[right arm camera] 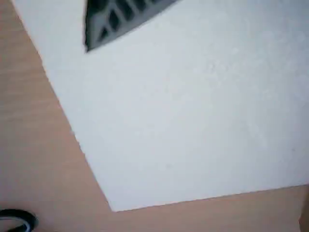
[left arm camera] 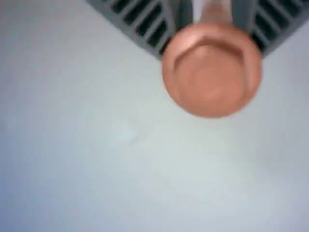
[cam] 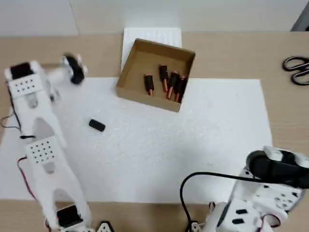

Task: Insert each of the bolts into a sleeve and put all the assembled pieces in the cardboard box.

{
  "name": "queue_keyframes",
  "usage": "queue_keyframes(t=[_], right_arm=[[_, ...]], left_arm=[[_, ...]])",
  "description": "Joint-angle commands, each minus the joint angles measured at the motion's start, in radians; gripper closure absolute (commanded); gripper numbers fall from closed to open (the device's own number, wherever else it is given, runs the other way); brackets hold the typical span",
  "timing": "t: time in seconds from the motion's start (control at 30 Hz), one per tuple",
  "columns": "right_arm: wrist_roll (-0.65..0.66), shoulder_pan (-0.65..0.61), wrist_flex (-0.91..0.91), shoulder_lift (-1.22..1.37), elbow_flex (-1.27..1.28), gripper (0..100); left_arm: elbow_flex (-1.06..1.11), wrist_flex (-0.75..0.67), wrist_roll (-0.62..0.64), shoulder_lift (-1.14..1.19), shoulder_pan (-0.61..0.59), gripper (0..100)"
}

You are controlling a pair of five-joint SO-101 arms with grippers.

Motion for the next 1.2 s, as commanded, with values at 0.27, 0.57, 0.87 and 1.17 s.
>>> queue_keyframes(t=[0.27,0.57,0.87,1.17], right_arm=[[0.002,-0.001,-0.007,-0.005,-0.037,70.3],[0.0,-0.002,-0.012,-0.005,-0.037,70.3],[0.0,0.004,-0.012,-0.004,-0.038,70.3],[0.008,0.001,-0.005,-0.004,-0.04,70.3]], left_arm=[[-0.268,0.009,0.936,-0.114,0.002,99],[-0.265,0.005,2.186,-0.229,-0.14,99],[-0.196,0.006,2.615,-0.135,-0.23,99],[-0.228,-0.02,2.082,-0.051,-0.143,99]])
